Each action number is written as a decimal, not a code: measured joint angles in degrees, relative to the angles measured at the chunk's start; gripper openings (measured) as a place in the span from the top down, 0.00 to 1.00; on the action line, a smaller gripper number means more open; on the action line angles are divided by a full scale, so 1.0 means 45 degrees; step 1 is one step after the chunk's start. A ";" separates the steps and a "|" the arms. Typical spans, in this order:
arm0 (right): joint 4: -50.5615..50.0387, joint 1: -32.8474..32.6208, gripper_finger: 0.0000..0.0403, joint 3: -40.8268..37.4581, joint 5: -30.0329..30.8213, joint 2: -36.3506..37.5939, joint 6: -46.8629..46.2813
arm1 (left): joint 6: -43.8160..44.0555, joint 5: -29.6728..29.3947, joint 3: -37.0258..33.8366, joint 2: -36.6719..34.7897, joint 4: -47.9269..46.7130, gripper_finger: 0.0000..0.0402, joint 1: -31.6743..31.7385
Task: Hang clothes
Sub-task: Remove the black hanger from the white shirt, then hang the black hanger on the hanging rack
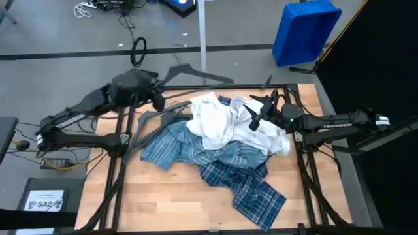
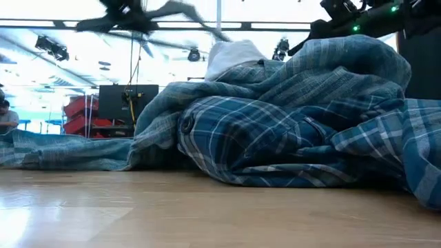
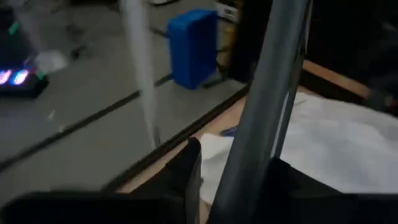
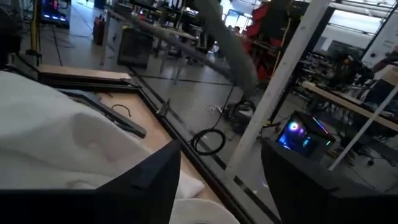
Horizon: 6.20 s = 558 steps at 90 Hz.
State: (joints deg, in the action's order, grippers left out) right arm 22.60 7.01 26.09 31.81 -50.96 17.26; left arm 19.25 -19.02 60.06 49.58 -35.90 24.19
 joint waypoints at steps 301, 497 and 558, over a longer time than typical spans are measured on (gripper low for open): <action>0.0751 0.0311 0.60 -0.0010 -0.1088 -0.0010 -0.0262 | 0.2677 -0.4217 0.0644 0.3139 -0.5138 0.87 -0.1263; 0.1431 0.0325 0.65 -0.0010 -0.1787 -0.0005 -0.2094 | -1.7519 -0.1701 1.6055 1.1714 0.2976 0.30 0.4718; 0.1339 0.0821 0.66 -0.0010 -0.1763 -0.0005 -0.1848 | -0.2818 -0.3050 0.8194 0.9612 -1.0609 0.53 0.3024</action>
State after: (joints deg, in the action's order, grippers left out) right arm 28.62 10.70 26.04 23.88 -50.98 8.94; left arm 6.57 -32.74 96.94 92.84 -83.65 37.80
